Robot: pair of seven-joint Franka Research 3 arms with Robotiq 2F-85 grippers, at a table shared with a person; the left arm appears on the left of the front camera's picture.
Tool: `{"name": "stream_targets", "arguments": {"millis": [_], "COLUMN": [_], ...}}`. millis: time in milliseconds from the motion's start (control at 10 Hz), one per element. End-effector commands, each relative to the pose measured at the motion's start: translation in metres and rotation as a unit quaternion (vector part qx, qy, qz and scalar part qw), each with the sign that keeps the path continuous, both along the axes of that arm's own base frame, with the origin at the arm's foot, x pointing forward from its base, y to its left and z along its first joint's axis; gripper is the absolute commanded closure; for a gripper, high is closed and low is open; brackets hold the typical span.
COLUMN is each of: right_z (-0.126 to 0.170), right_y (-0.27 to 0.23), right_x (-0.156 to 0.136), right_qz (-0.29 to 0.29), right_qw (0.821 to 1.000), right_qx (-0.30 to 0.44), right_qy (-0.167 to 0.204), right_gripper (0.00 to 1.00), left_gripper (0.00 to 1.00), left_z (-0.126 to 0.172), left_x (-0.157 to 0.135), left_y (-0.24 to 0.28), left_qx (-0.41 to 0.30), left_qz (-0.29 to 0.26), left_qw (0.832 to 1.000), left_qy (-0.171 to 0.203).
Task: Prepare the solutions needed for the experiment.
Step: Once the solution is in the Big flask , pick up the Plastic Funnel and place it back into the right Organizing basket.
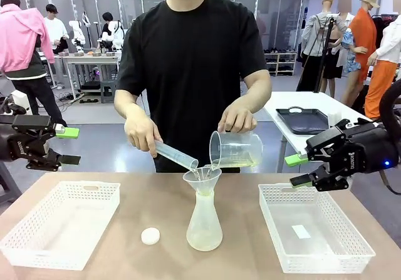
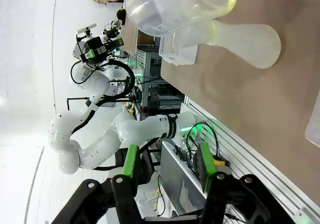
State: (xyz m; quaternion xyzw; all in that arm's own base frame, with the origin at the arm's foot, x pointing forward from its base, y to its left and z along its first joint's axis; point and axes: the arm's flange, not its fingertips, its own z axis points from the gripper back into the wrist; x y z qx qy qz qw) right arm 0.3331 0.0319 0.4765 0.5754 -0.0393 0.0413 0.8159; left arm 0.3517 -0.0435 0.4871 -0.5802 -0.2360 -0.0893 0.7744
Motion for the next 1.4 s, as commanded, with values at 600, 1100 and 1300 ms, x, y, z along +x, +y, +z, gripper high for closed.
{"name": "stream_targets", "arguments": {"millis": [600,1100,1300], "right_z": [0.0006,0.0006,0.0006], "right_y": [0.0014,0.0014,0.0014], "right_x": [0.0015,0.0015,0.0015], "right_qz": [0.000,0.000,0.000], "right_qw": [1.000,1.000,1.000], "right_qx": [0.004,0.004,0.004], "right_qy": [-0.005,-0.005,-0.005], "right_gripper": [0.41,0.41,0.41], "left_gripper": [0.00,0.00,0.00], "left_z": [0.0001,0.0001,0.0001], "left_x": [0.0014,0.0014,0.0014], "left_y": [-0.0020,-0.0020,-0.0020], "left_qx": [-0.012,-0.012,-0.012], "left_qz": [-0.001,-0.001,-0.001], "left_qw": [1.000,1.000,1.000], "left_qy": [-0.012,-0.012,-0.012]}}
